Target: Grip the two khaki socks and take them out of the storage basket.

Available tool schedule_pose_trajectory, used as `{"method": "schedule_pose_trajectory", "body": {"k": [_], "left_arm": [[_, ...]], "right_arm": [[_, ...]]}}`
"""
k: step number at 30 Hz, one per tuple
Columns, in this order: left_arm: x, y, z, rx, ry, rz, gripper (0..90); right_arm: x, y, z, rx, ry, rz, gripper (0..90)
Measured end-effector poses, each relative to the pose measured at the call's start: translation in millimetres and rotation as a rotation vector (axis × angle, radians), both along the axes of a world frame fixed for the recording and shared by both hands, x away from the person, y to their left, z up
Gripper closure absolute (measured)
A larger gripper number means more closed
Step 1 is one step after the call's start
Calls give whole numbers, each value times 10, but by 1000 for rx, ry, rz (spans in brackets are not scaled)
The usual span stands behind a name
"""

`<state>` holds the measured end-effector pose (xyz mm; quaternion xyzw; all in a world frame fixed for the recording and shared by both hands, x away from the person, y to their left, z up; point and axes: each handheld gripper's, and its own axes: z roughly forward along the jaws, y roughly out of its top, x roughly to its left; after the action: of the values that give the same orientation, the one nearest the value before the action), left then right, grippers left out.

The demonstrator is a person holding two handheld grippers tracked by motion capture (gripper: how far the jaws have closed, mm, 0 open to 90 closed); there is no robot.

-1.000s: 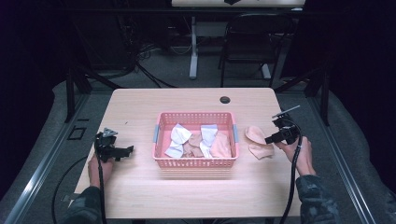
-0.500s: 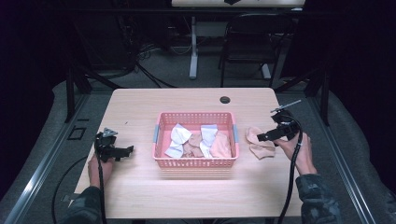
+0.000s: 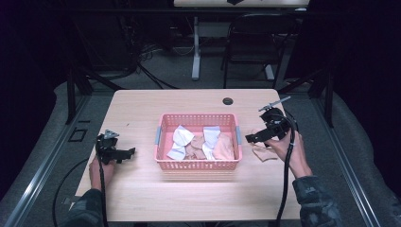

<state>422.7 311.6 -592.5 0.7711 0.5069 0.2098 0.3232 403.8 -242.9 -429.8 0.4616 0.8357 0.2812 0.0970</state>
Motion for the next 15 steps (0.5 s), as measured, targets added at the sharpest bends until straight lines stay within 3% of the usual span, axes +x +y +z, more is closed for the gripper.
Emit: {"method": "schedule_pose_trajectory", "body": {"k": [3,15], "left_arm": [[0,0,0,0,0,0,0],[0,1,0,-1,0,-1,0]], "right_arm": [[15,208,59,10,-2,53,0],[192,661,-14,18,27,135,0]]}}
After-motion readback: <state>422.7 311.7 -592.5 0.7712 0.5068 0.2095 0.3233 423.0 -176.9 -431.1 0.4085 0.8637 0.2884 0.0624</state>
